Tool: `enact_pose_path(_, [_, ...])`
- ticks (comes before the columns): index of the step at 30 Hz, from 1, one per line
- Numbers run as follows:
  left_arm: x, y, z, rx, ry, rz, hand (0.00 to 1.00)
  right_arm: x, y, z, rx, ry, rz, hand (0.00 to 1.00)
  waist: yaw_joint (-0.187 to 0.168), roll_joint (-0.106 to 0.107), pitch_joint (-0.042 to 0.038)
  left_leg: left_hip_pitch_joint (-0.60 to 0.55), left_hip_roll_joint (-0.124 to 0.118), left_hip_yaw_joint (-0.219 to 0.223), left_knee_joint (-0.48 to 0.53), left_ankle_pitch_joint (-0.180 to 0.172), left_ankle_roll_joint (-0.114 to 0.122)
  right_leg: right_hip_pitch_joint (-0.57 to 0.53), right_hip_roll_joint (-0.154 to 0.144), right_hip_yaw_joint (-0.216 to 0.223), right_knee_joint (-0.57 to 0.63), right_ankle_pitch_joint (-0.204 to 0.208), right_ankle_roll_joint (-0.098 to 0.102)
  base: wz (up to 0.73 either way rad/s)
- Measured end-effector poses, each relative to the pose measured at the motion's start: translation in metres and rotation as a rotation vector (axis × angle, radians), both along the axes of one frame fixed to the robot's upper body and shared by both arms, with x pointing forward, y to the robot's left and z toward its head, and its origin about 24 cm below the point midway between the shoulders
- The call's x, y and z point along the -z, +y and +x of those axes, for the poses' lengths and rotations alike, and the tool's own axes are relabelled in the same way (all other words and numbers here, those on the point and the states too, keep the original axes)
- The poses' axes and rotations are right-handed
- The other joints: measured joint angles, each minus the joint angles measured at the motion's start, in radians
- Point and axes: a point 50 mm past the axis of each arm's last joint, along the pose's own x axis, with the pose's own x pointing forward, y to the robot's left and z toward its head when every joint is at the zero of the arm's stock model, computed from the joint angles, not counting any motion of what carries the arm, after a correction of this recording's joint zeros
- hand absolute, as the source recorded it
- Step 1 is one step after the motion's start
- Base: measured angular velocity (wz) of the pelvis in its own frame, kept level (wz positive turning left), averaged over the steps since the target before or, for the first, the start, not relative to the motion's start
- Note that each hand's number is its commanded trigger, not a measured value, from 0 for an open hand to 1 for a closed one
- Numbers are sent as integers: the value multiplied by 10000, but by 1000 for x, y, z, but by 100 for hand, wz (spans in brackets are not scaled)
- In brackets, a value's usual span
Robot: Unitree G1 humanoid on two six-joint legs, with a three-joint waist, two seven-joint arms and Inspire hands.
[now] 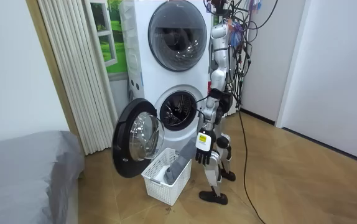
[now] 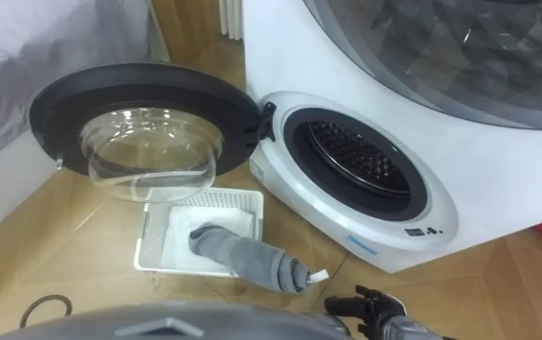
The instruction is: Put towel into washing machine
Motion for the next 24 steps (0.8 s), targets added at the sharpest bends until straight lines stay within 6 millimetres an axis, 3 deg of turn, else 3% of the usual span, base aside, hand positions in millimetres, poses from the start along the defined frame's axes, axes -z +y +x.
enact_pose_path(19, [-1,1,6,604,-508,323,0,-1,0,6,-157,-452,41,0,1,-8,-5,-180,1,-3,50,2,0,-179,1,-46,0,2,-3,0])
enact_pose_path(24, [-3,3,23,1471,-1007,750,0,-2,2,13,-393,-602,32,0,-57,-21,-17,-563,4,-90,193,3,3,-507,-2,-136,34,19,-30,3])
